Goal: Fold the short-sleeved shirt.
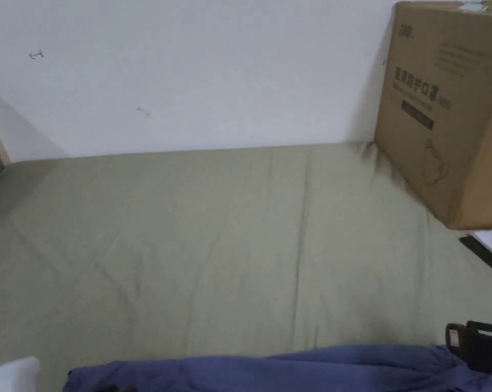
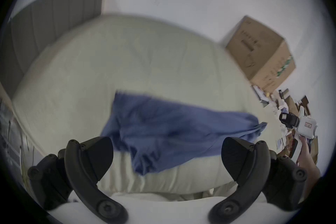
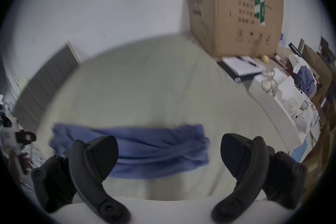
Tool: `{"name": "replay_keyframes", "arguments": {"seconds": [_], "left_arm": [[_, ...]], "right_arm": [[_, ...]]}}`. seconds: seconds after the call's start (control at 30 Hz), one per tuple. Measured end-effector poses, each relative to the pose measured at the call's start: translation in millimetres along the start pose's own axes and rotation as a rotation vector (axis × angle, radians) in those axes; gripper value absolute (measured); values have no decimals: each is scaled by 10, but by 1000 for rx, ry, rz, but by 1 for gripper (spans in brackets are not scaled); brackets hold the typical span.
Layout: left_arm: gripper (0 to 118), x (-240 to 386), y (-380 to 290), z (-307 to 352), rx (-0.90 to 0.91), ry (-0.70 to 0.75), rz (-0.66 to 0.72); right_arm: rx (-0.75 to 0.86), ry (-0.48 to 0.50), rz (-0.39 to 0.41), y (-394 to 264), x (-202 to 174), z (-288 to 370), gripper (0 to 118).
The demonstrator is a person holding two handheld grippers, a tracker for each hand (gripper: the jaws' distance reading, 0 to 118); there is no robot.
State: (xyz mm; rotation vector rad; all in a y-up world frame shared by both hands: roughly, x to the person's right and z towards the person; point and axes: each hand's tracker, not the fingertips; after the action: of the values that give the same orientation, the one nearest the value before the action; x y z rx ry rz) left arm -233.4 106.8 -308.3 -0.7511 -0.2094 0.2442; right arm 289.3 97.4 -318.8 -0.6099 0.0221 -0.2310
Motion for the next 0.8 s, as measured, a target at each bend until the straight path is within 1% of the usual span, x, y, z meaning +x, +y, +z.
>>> {"name": "replay_keyframes", "arguments": {"seconds": [0.07,0.1,0.13,0.17,0.2,0.23,0.27,0.3,0.33,0.4,0.43,0.47,0.53,0.57,0.6,0.63,0.7,0.73,0.77,0.8], "left_arm": [[117,139,31,211,148,-58,-58],[117,214,5,299,257,-98,-103],[116,271,-60,349,348,-107,-142],[113,340,-136,395,445,-64,-190],[101,400,-200,408,510,-33,-220],[80,464,-265,397,555,-1,-243],[49,515,-314,400,572,18,-254],[0,557,-342,388,590,39,-262],[0,604,-378,382,608,109,-279],[0,627,-380,406,616,62,-259],[0,629,-369,424,609,29,-243],[0,638,-365,437,604,26,-238],[0,571,-360,492,606,22,-226],[0,492,-305,532,592,-15,-184],[0,315,-185,578,563,-87,-112],[0,94,-52,574,497,-151,-39],[0,-405,289,399,232,-244,86],[4,-684,408,265,101,-310,159],[15,-992,510,109,-41,-380,255],[51,-1275,542,-48,-132,-443,322]], "right_arm": [[189,67,-24,-9,-263,345,114],[304,98,-26,-48,-396,509,114],[421,110,-9,-118,-512,628,114],[537,83,22,-201,-640,735,112],[625,42,43,-302,-738,788,107],[677,-12,61,-378,-845,837,97],[681,-55,72,-409,-951,868,68],[678,-75,75,-423,-1025,873,13],[666,-92,78,-446,-1087,831,0],[657,-43,94,-487,-1093,782,0],[636,-43,110,-479,-1107,764,0],[623,-61,121,-465,-1142,769,0],[614,-66,121,-467,-1126,772,0],[596,-58,124,-454,-1107,777,0],[576,-55,127,-446,-1129,804,0],[552,-52,131,-438,-1125,818,0],[476,-25,127,-424,-1118,858,0],[446,7,126,-397,-1158,893,0],[418,44,129,-395,-1174,899,0],[396,60,138,-400,-1198,894,0]]}}
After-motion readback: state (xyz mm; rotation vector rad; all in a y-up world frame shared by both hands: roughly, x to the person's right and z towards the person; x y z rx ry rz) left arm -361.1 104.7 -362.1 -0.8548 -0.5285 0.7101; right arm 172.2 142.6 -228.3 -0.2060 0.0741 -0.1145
